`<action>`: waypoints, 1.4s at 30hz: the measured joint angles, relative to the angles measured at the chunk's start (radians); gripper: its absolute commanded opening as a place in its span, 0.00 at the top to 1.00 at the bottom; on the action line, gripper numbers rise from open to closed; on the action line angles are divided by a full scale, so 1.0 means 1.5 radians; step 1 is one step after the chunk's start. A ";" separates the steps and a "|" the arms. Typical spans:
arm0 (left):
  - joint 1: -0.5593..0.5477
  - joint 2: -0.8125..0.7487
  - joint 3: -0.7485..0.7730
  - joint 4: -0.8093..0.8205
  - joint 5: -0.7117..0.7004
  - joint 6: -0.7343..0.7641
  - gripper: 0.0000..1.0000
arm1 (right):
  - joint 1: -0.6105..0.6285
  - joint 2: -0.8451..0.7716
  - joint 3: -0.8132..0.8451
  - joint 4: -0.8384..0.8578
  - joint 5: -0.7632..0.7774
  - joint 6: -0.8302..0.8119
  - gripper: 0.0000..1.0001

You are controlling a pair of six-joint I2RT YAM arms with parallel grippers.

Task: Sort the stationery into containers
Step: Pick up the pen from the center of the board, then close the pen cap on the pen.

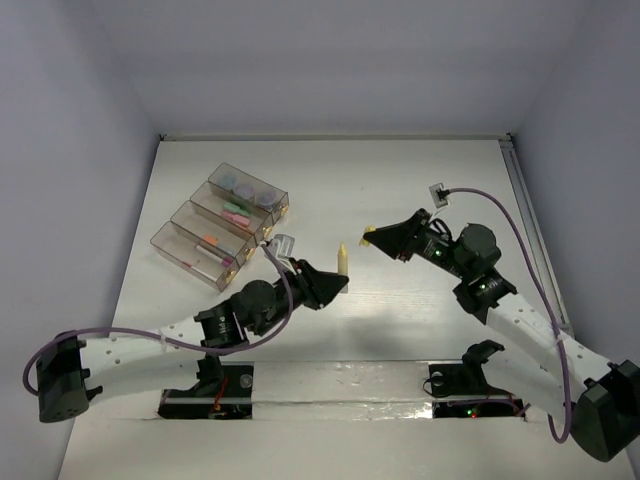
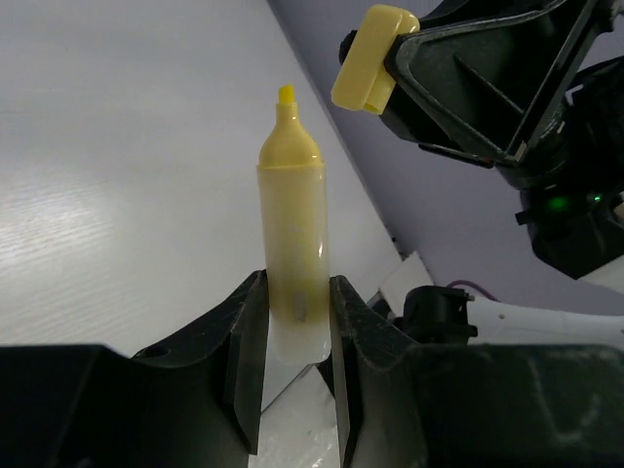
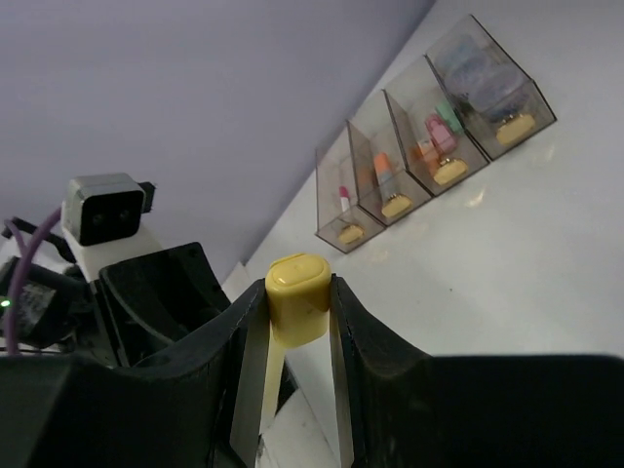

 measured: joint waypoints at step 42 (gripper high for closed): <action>0.190 0.061 -0.147 0.484 0.403 -0.102 1.00 | -0.008 0.201 0.128 0.231 -0.154 0.127 1.00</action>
